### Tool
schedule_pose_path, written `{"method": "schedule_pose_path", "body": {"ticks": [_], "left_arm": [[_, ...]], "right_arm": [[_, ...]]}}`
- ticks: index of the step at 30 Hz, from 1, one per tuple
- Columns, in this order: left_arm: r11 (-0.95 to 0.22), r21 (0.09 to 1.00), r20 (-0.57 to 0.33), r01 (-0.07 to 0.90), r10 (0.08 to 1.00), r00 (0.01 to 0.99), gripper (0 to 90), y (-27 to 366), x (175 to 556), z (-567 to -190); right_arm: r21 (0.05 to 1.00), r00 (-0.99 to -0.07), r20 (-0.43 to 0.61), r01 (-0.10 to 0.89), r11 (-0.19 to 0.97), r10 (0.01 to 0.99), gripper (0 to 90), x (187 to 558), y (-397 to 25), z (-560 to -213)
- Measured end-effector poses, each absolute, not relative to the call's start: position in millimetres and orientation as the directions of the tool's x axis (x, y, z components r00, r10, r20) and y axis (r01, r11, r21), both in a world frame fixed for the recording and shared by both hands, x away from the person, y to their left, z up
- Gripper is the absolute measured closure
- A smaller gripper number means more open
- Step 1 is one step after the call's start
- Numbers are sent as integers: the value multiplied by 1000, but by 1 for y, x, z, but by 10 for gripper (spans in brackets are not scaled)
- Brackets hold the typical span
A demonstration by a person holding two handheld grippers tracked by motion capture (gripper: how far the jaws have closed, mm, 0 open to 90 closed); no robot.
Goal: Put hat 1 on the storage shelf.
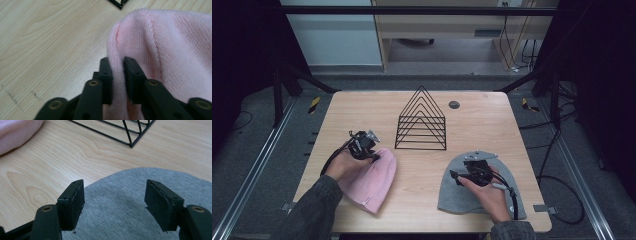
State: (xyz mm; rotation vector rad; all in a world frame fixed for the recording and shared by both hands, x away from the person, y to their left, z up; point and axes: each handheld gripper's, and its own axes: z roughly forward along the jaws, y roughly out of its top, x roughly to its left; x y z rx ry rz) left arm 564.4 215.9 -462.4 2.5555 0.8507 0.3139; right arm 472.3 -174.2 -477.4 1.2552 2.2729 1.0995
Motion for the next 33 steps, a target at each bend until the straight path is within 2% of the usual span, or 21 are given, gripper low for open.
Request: {"method": "schedule_pose_path", "body": {"ticks": [13, 21, 27, 28, 33], "left_arm": [[-676, 595, 167, 434, 633, 756, 849, 220, 519, -401], [-701, 614, 229, 363, 598, 768, 851, 215, 490, -368], [-685, 648, 257, 331, 607, 752, 853, 218, 475, -339], [-683, 653, 263, 327, 610, 747, 853, 219, 473, -335], [-667, 680, 277, 304, 617, 736, 853, 217, 470, -312]], "right_arm": [[784, -563, 68, 541, 304, 824, 323, 469, -172, -474], [815, -573, 63, 502, 290, 817, 336, 466, -169, -467], [853, -592, 45, 441, 277, 805, 360, 459, -159, -448], [852, -617, 17, 420, 311, 786, 364, 458, -151, -440], [854, -652, 13, 401, 330, 758, 382, 456, -134, -429]]}}
